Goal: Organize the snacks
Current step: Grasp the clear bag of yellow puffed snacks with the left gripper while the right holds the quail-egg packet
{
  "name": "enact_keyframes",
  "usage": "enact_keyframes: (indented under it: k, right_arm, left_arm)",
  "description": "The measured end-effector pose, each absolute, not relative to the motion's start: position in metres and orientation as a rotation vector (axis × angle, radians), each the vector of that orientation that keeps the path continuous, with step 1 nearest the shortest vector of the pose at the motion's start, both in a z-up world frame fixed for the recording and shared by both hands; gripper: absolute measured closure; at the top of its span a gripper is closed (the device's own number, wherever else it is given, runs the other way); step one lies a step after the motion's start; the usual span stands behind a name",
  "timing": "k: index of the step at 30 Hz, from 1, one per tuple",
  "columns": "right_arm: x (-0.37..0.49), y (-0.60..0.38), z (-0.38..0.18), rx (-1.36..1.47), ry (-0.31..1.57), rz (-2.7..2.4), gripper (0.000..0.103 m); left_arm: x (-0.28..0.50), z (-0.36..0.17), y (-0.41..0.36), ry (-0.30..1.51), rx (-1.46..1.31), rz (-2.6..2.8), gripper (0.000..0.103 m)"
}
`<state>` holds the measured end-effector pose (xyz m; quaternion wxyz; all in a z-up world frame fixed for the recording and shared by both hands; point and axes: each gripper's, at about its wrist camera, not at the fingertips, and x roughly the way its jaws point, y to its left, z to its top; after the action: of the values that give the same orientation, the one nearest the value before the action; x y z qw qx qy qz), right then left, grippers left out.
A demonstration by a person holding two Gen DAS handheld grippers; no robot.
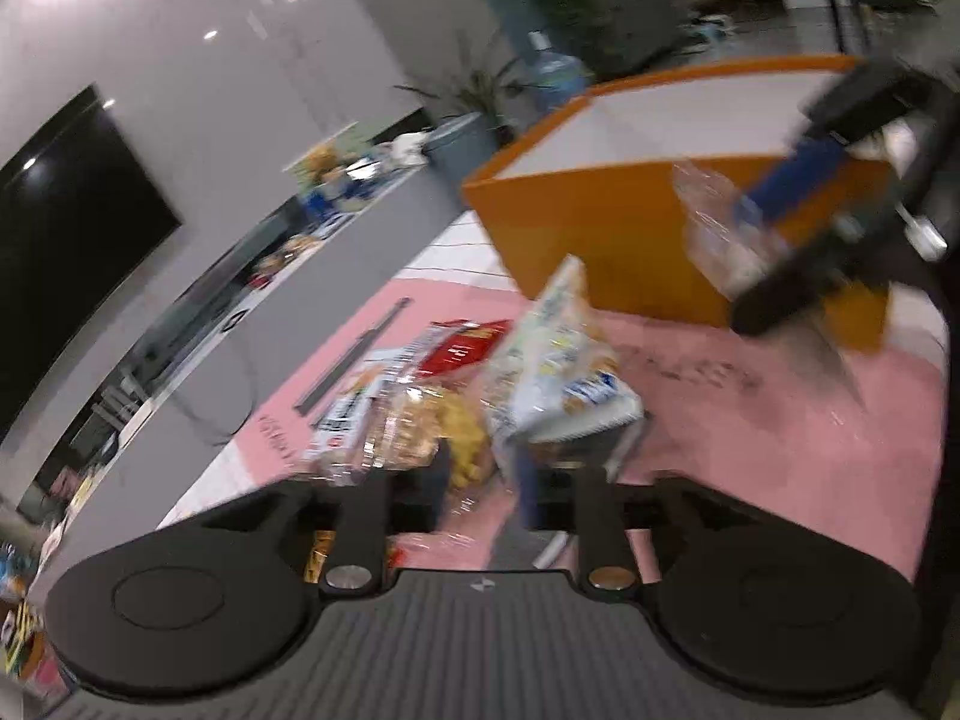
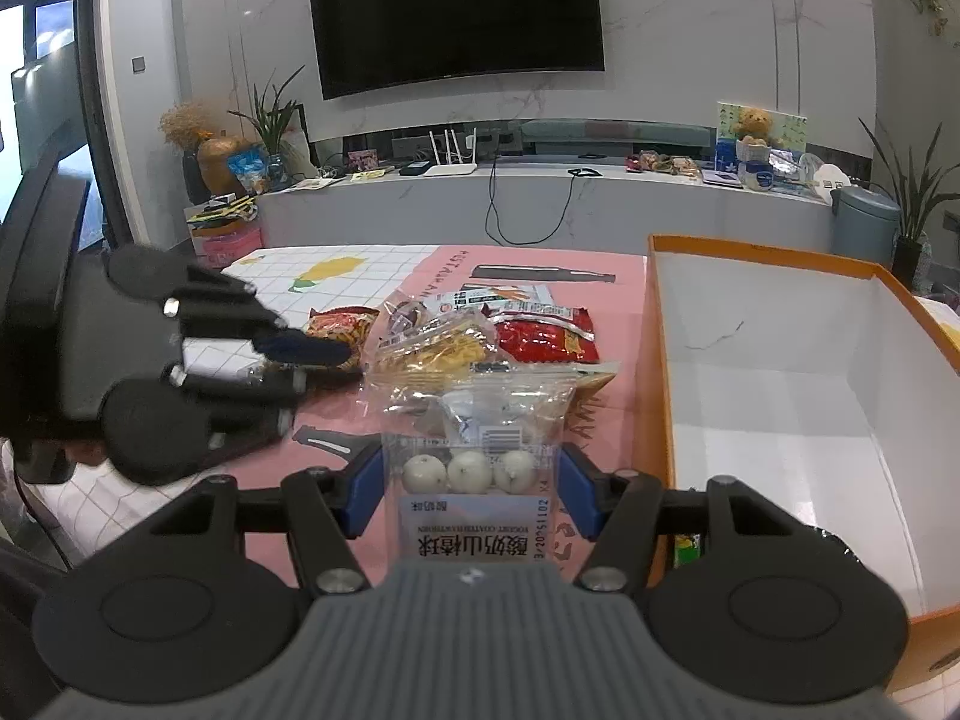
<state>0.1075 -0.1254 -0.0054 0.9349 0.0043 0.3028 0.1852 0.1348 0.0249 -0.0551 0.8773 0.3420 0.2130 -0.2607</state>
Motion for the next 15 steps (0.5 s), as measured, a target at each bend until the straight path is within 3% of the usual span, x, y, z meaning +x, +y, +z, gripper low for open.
enact_keyframes:
  k: [1,2,7,15]
  right_arm:
    - [0.108,-0.125,-0.005,0.012,0.618,0.378,0.043]
    - [0.108,-0.124,-0.005,0.014,0.620,0.378,0.043]
    - [0.106,-0.121,-0.008,-0.004,0.630,0.390,0.043]
    - [0.109,-0.123,-0.007,0.004,0.632,0.391,0.043]
  left_arm:
    - [0.132,-0.061,0.021,0.435,0.749,-0.540,0.040]
    - [0.131,-0.069,0.016,0.425,0.802,-0.516,0.037]
    - [0.143,-0.109,-0.007,0.406,1.037,-0.399,0.037]
    - [0.173,-0.135,-0.018,0.397,1.082,-0.294,0.031]
